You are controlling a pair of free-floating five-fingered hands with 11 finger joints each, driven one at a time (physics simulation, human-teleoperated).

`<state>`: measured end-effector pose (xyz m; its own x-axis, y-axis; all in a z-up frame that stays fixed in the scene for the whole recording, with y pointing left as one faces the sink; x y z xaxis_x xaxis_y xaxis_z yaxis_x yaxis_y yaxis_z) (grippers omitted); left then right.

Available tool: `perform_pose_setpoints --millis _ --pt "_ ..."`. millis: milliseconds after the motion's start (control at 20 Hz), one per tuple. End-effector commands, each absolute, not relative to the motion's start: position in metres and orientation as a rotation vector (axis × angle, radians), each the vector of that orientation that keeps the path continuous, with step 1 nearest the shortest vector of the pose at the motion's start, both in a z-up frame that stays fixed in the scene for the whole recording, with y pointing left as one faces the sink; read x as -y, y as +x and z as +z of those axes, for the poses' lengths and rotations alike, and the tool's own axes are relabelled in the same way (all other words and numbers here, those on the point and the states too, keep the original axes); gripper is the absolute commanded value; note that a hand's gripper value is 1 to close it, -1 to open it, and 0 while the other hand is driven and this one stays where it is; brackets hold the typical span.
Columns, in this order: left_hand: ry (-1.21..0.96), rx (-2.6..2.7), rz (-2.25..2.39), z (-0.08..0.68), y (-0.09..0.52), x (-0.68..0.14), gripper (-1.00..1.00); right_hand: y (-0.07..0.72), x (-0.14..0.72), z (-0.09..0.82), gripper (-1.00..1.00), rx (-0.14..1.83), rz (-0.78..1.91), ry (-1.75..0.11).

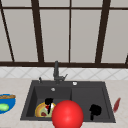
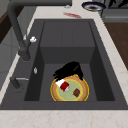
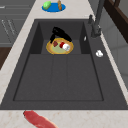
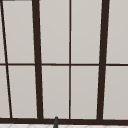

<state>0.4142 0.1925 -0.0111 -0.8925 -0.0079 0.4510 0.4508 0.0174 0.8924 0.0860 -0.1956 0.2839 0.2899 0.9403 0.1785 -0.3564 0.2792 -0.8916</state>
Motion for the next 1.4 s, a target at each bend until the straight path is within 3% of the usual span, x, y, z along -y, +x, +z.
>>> perform_pose_setpoints --millis 0,950,1350 --pt "-0.476 1.973 -1.916 -0.029 0.420 -0.203 -1.00 0.086 0.196 0.284 0.00 0.842 1.023 -0.857" --pt "-0.450 1.984 -1.902 -0.094 0.471 -0.213 -1.00 0.086 0.196 0.284 0.00 0.842 1.023 -0.857" --pt "-0.544 1.979 -1.845 -0.103 0.466 -0.220 -1.00 0.086 0.196 0.284 0.00 0.842 1.023 -0.857"
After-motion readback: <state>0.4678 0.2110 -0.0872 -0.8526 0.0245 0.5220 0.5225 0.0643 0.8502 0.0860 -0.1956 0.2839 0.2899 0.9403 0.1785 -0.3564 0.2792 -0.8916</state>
